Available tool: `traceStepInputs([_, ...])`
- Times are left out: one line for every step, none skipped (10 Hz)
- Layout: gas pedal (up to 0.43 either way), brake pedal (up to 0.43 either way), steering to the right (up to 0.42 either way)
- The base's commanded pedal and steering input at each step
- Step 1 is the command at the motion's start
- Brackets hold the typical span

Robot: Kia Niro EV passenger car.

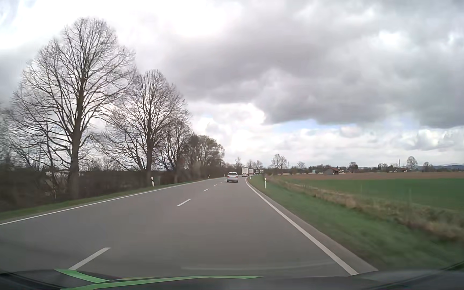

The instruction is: Follow the waypoints while adhering to traffic rules and regulations

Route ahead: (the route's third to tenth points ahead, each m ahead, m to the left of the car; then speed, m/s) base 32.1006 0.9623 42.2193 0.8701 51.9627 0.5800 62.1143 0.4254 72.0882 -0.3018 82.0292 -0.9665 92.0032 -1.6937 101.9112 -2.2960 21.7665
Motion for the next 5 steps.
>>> traceStepInputs([0.157, 0.0, 0.003])
traceStepInputs([0.157, 0.0, 0.003])
traceStepInputs([0.157, 0.0, 0.003])
traceStepInputs([0.157, 0.0, 0.003])
traceStepInputs([0.157, 0.0, 0.003])
